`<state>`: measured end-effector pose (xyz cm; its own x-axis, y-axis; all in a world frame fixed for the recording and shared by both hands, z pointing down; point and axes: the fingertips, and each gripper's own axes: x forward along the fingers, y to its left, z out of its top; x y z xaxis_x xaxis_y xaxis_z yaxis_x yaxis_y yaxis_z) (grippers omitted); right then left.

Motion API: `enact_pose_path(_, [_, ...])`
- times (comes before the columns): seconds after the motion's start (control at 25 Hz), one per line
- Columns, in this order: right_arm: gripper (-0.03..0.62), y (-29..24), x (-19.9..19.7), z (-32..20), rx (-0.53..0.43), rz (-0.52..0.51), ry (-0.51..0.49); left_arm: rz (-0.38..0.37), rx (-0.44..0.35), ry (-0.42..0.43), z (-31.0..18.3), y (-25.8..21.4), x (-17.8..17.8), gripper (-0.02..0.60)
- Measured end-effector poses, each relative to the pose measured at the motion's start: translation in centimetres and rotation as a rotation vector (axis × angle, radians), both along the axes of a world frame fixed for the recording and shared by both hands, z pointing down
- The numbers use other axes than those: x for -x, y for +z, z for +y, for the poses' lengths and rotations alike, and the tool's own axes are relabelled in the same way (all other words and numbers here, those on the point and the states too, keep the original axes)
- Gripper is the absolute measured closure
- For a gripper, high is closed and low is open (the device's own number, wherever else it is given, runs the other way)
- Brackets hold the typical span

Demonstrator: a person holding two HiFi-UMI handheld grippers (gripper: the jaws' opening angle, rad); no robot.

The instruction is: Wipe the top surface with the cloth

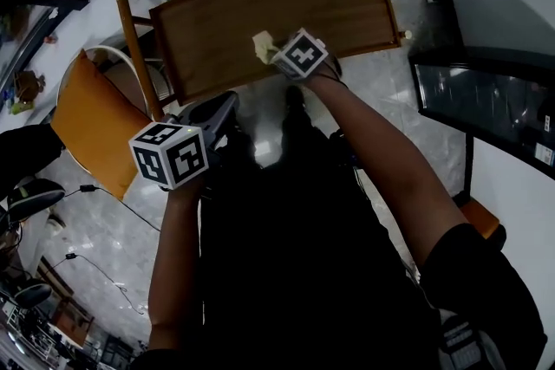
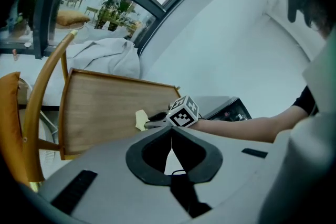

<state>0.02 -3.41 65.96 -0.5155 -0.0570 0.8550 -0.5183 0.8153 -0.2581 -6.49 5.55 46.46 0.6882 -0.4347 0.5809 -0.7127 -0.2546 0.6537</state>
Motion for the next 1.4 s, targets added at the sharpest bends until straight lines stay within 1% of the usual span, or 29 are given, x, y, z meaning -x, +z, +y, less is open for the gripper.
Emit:
enact_pose_path(0.16, [0.52, -0.1, -5.0, -1.4, -0.006, 0.004, 0.065, 0.02, 0.001, 0.018, -1.5, 0.1, -3.7, 0.569])
enact_pose_path(0.36, [0.519, -0.4, -12.3, -2.9, -0.011, 0.042, 0.137, 0.033, -0.014, 0.079, -3.4, -0.4, -9.4, 0.569])
enact_pose_path(0.48, [0.519, -0.7, -16.4, -3.6, -0.012, 0.044, 0.199, 0.037, -0.016, 0.108, -3.7, -0.5, -12.5, 0.569])
enact_pose_path(0.64, [0.519, -1.2, -21.9, -5.1, -0.087, 0.085, 0.286, 0.032, -0.014, 0.144, -3.8, -0.4, -15.3, 0.569])
enact_pose_path(0.88, [0.519, -1.9, -28.4, -6.3, -0.165, 0.158, 0.428, 0.027, -0.013, 0.169, -4.1, -0.4, -16.7, 0.569])
enact_pose_path(0.96, [0.519, -2.1, -29.9, -6.5, -0.179, 0.173, 0.467, 0.028, -0.018, 0.175, -4.3, -0.6, -17.0, 0.569])
enact_pose_path(1.2, [0.52, -2.1, -32.3, -6.9, -0.213, 0.209, 0.565, 0.034, -0.028, 0.183, -4.0, -0.8, -16.3, 0.569])
enact_pose_path(1.32, [0.52, -2.1, -33.0, -6.8, -0.239, 0.246, 0.592, 0.035, -0.031, 0.164, -3.5, -0.8, -14.7, 0.569])
enact_pose_path(1.4, [0.52, -2.8, -32.4, -6.8, -0.252, 0.254, 0.609, 0.044, -0.036, 0.147, -3.0, -1.0, -12.9, 0.569])
